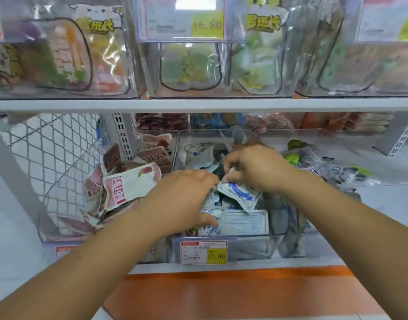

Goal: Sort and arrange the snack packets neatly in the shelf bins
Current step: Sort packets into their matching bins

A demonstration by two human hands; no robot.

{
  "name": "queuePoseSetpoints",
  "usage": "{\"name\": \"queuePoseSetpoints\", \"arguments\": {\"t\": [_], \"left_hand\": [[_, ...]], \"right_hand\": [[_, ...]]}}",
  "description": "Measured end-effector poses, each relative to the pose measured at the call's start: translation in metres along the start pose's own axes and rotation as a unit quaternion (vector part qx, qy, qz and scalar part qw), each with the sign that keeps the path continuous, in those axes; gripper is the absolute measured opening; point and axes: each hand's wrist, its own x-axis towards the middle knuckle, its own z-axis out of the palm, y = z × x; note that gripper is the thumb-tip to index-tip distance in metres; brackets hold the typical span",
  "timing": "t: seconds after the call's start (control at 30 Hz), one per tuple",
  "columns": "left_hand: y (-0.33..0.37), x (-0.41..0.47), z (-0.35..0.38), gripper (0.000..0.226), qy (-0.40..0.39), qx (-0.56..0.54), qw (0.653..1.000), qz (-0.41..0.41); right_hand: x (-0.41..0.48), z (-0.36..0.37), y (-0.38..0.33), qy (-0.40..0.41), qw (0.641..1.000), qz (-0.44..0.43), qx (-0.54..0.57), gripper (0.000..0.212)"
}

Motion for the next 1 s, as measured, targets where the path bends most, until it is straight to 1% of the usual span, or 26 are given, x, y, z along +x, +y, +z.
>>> {"name": "queuePoseSetpoints", "arguments": {"t": [0.03,0.07,0.1,0.13,0.17,0.23,0.3,0.33,0.4,0.47,0.53,0.6,0.73,0.77,0.8,0.87,0.9,0.93,1.0], "left_hand": [[0.005,0.006,0.004,0.077,-0.02,0.015,1.0,0.001],[0.01,0.011,0.007,0.075,-0.044,0.037,0.998,0.003],[0.014,0.015,0.01,0.072,-0.065,0.051,0.997,0.002],[0.017,0.02,0.01,0.069,-0.072,0.046,0.996,-0.009],[0.02,0.024,0.008,0.067,-0.063,0.025,0.997,-0.025],[0.027,0.032,0.0,0.067,0.004,-0.022,0.999,-0.044],[0.036,0.043,-0.001,0.066,0.066,-0.054,0.996,-0.015],[0.041,0.048,0.002,0.066,0.063,-0.067,0.996,0.01],[0.048,0.056,0.019,0.071,-0.004,-0.074,0.996,0.057],[0.05,0.061,0.036,0.08,-0.077,-0.063,0.992,0.074],[0.044,0.062,0.042,0.08,-0.083,-0.03,0.993,0.084],[0.032,0.057,0.034,0.074,-0.095,0.019,0.991,0.093],[0.007,0.036,0.016,0.07,-0.152,0.054,0.986,0.043],[0.008,0.033,0.014,0.07,-0.149,0.056,0.987,0.034],[0.014,0.032,0.013,0.069,-0.125,0.062,0.989,0.041],[0.031,0.042,0.02,0.065,-0.04,0.07,0.991,0.107],[0.042,0.049,0.025,0.062,-0.024,0.062,0.988,0.139],[0.051,0.056,0.031,0.06,-0.022,0.045,0.986,0.157],[0.058,0.069,0.04,0.061,-0.047,0.027,0.987,0.151]], "right_hand": [[-0.002,0.001,0.002,-0.047,0.999,-0.019,0.01,0.026],[-0.005,0.001,0.003,-0.084,0.995,-0.038,0.027,0.032],[-0.009,-0.003,0.005,-0.102,0.993,-0.046,0.048,0.039],[-0.014,-0.008,0.008,-0.092,0.992,-0.049,0.069,0.045],[-0.019,-0.015,0.013,-0.062,0.994,-0.053,0.079,0.048],[-0.031,-0.027,0.025,-0.02,0.994,-0.052,0.089,0.046],[-0.044,-0.029,0.037,-0.024,0.991,-0.042,0.125,0.041],[-0.051,-0.026,0.042,-0.024,0.99,-0.035,0.132,0.039],[-0.063,-0.015,0.048,-0.031,0.991,-0.022,0.125,0.045],[-0.072,-0.003,0.052,-0.044,0.993,-0.033,0.106,0.048],[-0.076,0.005,0.056,-0.042,0.994,-0.051,0.092,0.039],[-0.078,0.009,0.058,-0.028,0.993,-0.055,0.096,0.032],[-0.081,0.012,0.057,0.002,0.993,-0.054,0.109,0.028],[-0.081,0.014,0.055,0.013,0.992,-0.053,0.11,0.027],[-0.081,0.016,0.054,0.024,0.992,-0.053,0.11,0.027],[-0.08,0.018,0.053,0.041,0.992,-0.052,0.107,0.028],[-0.08,0.019,0.052,0.047,0.992,-0.052,0.105,0.028],[-0.08,0.02,0.052,0.051,0.992,-0.053,0.102,0.026],[-0.079,0.021,0.052,0.05,0.992,-0.053,0.106,0.022]]}}
